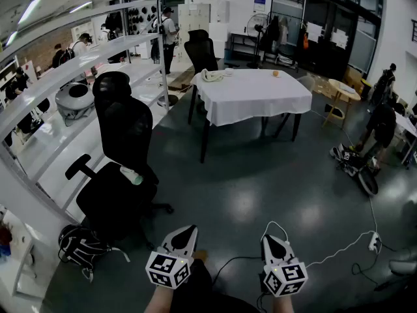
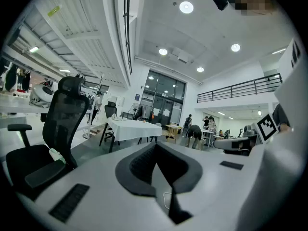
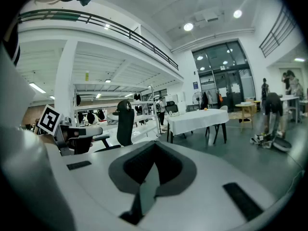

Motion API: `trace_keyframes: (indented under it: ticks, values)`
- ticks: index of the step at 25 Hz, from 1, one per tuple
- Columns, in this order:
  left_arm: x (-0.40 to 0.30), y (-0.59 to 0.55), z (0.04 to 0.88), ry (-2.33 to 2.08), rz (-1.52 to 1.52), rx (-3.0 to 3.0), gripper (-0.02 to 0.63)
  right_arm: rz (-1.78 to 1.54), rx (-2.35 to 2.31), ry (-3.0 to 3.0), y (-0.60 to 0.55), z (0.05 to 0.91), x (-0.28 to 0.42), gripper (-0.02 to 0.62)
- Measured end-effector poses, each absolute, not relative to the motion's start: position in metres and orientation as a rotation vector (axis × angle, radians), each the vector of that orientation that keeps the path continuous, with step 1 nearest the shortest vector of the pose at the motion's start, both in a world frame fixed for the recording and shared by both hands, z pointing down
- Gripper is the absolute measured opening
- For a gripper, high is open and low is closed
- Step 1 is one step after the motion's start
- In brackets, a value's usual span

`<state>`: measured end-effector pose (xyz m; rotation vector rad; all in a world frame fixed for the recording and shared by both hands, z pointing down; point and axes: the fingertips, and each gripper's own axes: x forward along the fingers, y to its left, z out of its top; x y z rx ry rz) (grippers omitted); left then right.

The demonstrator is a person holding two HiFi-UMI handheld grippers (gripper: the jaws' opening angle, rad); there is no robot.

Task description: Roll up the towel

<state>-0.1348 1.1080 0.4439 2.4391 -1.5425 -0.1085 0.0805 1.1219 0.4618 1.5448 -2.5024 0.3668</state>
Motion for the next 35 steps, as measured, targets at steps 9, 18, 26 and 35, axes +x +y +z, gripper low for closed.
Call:
trace_keyframes:
  ticks: [9, 18, 26, 35]
  values:
    - [-0.125, 1.121, 0.442, -1.537, -0.104, 2.468, 0.015, 0.324, 1.569, -2.509, 1.137, 0.455, 0.087, 0.008]
    - [-0.136, 1.126, 0.446, -1.535, -0.117, 2.421, 0.342, 0.444, 1.525, -2.502, 1.137, 0.471, 0.079, 0.286]
    - [-0.157, 1.105, 0.449, -1.611, -0.112, 2.37, 0.349, 0.402, 1.524, -2.482, 1.112, 0.469, 0.085, 0.286]
    - [-0.15, 1.024, 0.449, -1.588, -0.126, 2.379, 0.348, 0.409, 1.5, -2.48, 1.033, 0.47, 0.082, 0.285]
